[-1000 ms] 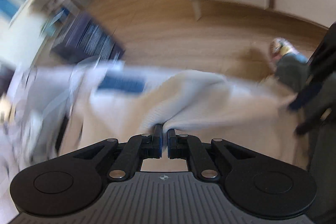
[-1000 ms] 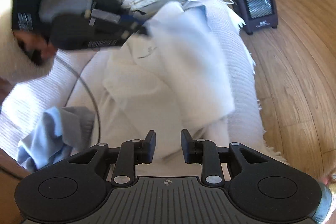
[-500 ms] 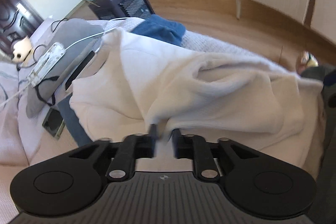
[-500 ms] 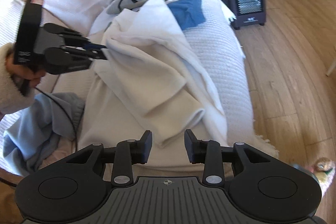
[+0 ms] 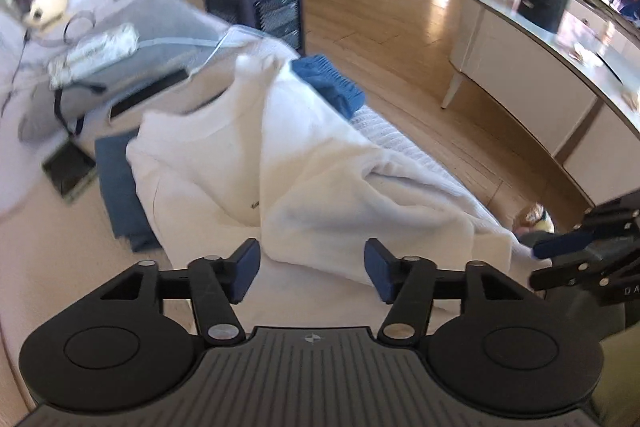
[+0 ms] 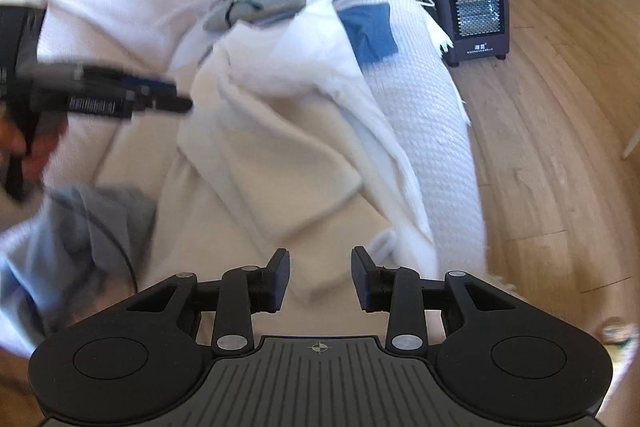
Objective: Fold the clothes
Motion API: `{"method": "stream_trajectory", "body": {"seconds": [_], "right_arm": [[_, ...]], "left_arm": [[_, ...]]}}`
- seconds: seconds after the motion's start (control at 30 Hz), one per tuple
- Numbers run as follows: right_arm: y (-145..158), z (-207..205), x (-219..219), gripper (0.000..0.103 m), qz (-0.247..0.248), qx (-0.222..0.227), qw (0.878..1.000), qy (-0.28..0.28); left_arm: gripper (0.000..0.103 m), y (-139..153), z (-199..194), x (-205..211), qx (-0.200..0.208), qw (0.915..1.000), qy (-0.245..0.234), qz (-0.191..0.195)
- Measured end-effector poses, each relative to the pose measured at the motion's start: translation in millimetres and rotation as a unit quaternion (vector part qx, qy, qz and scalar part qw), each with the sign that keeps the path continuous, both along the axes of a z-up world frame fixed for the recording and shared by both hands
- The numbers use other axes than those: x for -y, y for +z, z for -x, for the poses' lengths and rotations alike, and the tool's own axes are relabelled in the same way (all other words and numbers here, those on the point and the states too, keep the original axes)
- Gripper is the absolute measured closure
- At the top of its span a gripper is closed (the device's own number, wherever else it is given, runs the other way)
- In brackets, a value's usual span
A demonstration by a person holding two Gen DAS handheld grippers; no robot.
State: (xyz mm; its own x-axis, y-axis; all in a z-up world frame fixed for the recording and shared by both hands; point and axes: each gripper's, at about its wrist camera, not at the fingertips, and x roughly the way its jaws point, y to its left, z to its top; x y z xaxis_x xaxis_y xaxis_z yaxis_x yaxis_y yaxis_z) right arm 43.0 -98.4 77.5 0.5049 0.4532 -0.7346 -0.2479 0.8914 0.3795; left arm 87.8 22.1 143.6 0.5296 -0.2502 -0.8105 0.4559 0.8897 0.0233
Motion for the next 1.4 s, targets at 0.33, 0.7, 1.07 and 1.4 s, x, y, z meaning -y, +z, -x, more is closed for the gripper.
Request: {"method": "stream_trajectory", "body": {"seconds": [0.33,0.7,1.07,1.4], "right_arm": [[-25.4,-32.2,-56.2,0.064,0.052,-0.015,0.996,0.066],[-12.2,-7.1,-4.9,0.064,0.033,-0.008,0.999,-0.022],[9.7,-15.7,-15.7,0.064,0.098,0.068,0.993,0.009],[5.3,-84.6,-82.6,0.064,0.237,0.198,0.936,0.166]], "left_arm": [[0.046,-46.5,18.3,22.8,-0.076,0.9957,-0.017,0.052],[0.096,-81.5,20.0,57.5,-0.126,0.9833,-0.027,0.128],[0.098,-40.2,51.7,-21.7,-0.142,0.9885,-0.015,0.048],[0.084,-68.0,46.1,-25.9,-0.158,0.9849,0.042,0.056]]}}
